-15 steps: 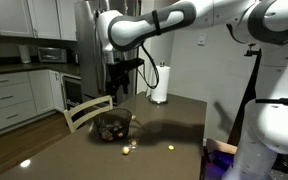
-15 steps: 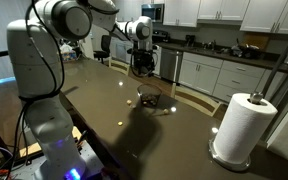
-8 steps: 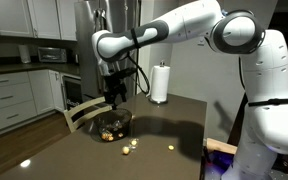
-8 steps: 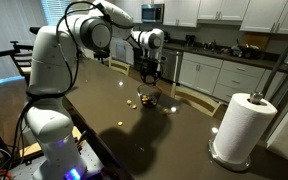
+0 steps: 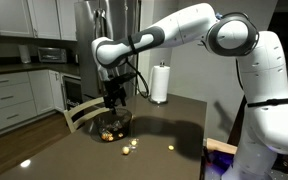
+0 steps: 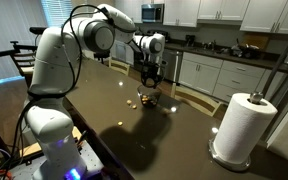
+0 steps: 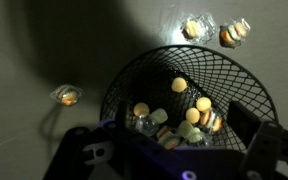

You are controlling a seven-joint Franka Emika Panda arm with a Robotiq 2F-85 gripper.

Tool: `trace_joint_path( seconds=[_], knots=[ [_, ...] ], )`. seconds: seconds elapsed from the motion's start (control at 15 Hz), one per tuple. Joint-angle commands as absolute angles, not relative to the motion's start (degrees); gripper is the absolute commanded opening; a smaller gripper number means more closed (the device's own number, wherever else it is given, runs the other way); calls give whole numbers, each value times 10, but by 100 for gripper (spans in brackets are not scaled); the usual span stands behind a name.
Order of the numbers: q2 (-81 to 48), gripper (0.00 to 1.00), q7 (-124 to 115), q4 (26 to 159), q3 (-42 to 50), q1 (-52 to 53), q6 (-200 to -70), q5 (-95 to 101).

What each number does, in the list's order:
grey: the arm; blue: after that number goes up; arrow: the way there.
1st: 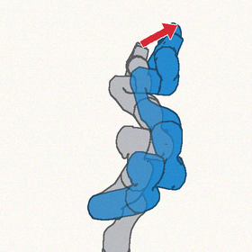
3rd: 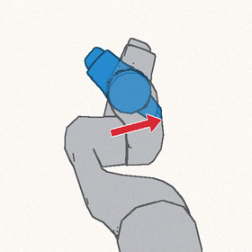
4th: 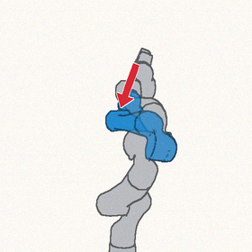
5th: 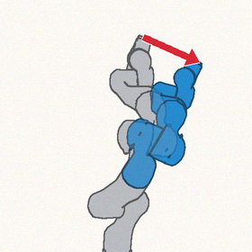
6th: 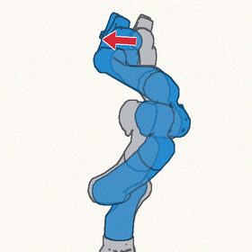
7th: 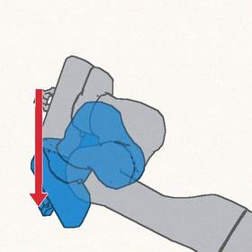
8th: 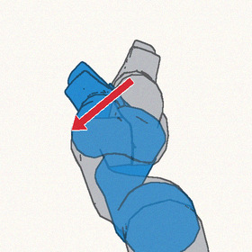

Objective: Pick an object from the basket and put it on the table

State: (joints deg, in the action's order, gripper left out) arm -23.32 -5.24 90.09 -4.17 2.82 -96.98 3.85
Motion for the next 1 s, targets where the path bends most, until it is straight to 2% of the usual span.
trace_joint_path(
  seconds=[0.0,0.33,0.93],
  knots=[
    [-237,100,-33,918,-39,35,-1033,29],
    [-241,100,-40,965,-40,41,-1152,25],
    [-296,100,-24,1006,-24,28,-1289,24]
  ],
)
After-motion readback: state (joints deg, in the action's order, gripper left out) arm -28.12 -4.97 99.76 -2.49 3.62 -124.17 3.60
